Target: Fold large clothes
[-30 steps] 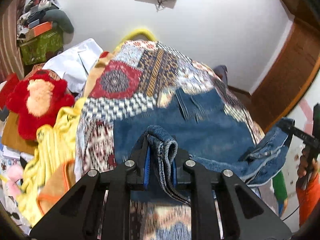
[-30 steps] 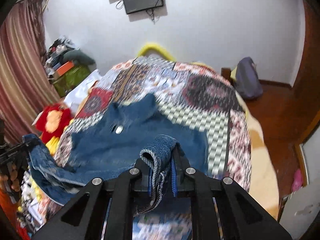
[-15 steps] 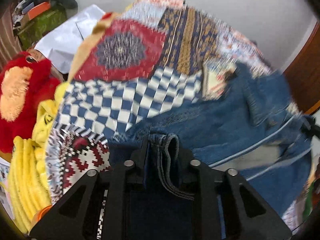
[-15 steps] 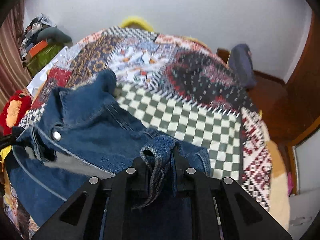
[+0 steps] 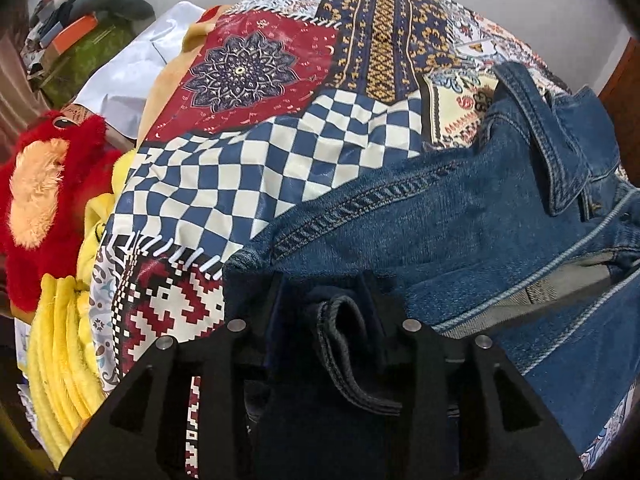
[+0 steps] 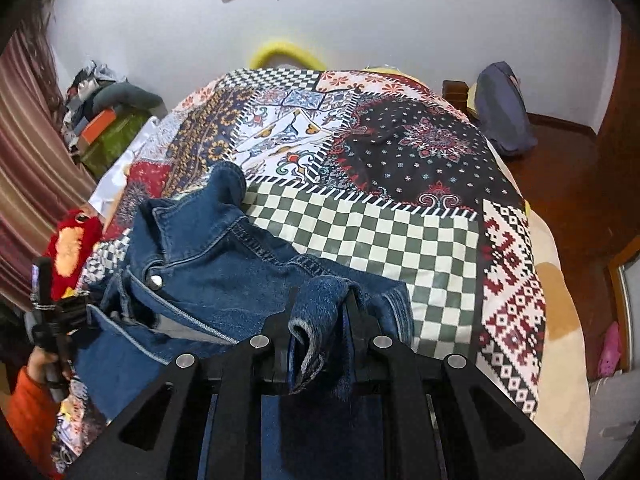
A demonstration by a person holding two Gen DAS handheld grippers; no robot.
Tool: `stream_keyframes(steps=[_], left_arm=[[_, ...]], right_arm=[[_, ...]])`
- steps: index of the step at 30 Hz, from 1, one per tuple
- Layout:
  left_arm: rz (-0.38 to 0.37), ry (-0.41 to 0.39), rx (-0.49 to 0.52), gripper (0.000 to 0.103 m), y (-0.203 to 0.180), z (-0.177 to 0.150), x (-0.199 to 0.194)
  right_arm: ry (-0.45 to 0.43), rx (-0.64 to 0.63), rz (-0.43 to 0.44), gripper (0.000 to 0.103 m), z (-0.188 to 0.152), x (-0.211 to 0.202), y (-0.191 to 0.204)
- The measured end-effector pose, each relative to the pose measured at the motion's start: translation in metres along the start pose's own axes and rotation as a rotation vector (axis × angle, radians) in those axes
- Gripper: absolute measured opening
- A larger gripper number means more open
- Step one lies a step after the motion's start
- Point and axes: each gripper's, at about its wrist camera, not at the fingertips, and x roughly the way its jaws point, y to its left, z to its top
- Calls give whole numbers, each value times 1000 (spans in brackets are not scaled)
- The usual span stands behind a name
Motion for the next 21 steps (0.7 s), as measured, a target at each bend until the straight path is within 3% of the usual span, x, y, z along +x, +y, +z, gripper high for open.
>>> stream_keyframes(steps=[4,7,11,13,16,17,19,21], left_arm=[[8,12,-18,41,0,3,2],[18,14,-12,41,2,0,6],[19,-35,-3,41,1,-4,-5],[31,-61,-1,42,2,-4,-18],[50,-109,-1,55,7,-1,-42],[53,-134,6,61,9,0,-54],[59,-182,17,63,12,1,-75],[61,-209,17,72,17,1,-94]], right_arm=[[-36,-13,-53,16,-7,-19,1],[-159,-19,-471,16,-7,-50,-21],[-117,149,-379,16,-15,-87,-87],[-121,155,-387,16,-24,-102,-101],[-105,109,-382,16,-36,-108,-99],[-105,95,-360,16,-40,-108,-93],[-96,64,-303,16,-45,-103,-76],[-83,32,-243,16,-46,-94,-56]])
